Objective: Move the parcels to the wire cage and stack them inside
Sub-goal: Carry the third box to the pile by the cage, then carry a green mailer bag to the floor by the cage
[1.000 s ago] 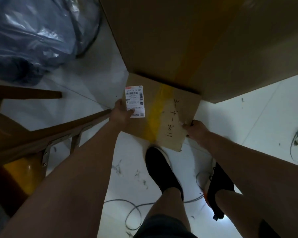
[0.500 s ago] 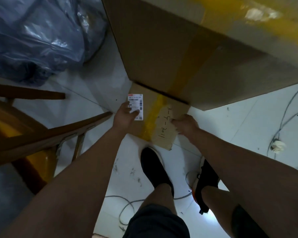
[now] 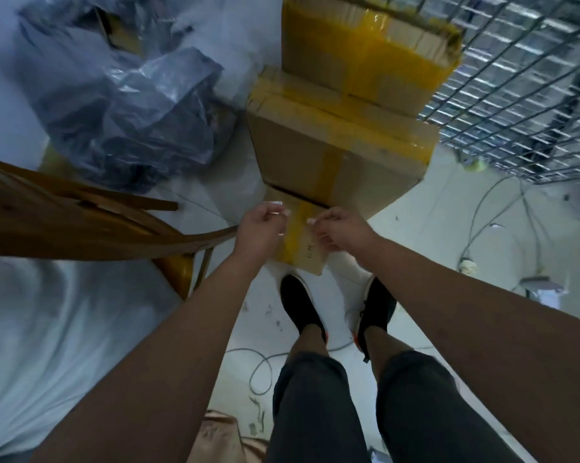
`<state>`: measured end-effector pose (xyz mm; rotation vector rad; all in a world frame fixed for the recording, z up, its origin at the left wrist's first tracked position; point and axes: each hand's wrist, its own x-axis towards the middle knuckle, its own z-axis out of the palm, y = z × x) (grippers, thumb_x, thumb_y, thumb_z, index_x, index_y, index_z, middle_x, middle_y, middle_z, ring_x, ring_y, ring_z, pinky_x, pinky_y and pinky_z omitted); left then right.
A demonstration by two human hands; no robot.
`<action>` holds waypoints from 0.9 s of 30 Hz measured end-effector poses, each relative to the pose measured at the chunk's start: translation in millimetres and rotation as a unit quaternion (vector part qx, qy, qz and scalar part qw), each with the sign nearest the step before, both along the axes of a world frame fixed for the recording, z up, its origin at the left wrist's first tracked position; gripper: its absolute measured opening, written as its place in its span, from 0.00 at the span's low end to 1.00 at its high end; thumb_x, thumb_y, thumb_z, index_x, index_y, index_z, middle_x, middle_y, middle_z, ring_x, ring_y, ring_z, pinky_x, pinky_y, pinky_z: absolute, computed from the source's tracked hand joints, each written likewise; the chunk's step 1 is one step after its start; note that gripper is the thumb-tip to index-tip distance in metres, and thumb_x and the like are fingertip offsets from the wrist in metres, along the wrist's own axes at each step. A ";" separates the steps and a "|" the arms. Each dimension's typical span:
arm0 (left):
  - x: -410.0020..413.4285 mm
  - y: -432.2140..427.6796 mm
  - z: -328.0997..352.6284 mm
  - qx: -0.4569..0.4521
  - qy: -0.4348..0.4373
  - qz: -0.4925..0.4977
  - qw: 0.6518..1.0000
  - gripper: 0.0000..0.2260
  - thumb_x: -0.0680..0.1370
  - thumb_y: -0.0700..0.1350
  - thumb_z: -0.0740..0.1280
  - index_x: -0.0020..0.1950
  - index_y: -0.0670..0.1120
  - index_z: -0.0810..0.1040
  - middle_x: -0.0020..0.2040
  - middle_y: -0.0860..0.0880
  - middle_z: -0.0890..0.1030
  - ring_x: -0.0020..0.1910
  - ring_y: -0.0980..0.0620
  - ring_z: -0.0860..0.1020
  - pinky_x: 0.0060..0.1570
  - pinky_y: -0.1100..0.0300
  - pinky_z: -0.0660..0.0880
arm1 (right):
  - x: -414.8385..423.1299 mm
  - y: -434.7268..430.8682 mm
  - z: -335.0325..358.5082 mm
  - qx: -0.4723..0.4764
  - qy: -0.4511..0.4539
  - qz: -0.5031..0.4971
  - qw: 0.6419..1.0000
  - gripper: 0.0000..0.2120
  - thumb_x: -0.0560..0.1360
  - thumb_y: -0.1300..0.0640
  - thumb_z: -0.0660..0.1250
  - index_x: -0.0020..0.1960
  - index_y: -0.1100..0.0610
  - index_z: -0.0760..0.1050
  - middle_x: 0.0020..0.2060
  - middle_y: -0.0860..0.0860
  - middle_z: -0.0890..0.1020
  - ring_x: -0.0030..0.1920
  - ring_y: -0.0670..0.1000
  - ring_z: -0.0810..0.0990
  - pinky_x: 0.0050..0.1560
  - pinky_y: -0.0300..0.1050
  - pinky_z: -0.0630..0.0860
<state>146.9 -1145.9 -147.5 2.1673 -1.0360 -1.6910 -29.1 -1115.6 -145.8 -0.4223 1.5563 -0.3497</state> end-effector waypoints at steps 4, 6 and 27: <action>-19.6 7.7 80.7 -0.017 -0.014 -0.040 0.999 0.02 0.77 0.49 0.71 0.48 0.57 0.83 0.48 0.49 0.86 0.51 0.45 0.85 0.58 0.43 0.82 | -30.9 11.8 86.8 -0.022 0.008 -0.010 1.000 0.12 0.79 0.55 0.74 0.59 0.60 0.80 0.44 0.54 0.83 0.44 0.53 0.81 0.48 0.48 0.80; -30.6 10.6 116.6 -0.030 -0.014 -0.076 0.997 0.01 0.77 0.54 0.71 0.47 0.59 0.82 0.48 0.54 0.86 0.51 0.50 0.85 0.58 0.46 0.82 | -45.3 15.9 125.2 -0.036 0.003 -0.020 0.999 0.11 0.78 0.54 0.75 0.58 0.57 0.81 0.44 0.54 0.84 0.43 0.52 0.82 0.46 0.46 0.80; -276.3 72.5 342.8 -0.130 0.129 -0.450 0.874 0.05 0.81 0.46 0.69 0.49 0.57 0.81 0.51 0.52 0.86 0.46 0.53 0.85 0.45 0.57 0.75 | -196.9 206.4 374.1 -0.171 0.084 -0.395 0.899 0.12 0.80 0.54 0.72 0.59 0.60 0.79 0.46 0.53 0.85 0.44 0.52 0.84 0.49 0.46 0.80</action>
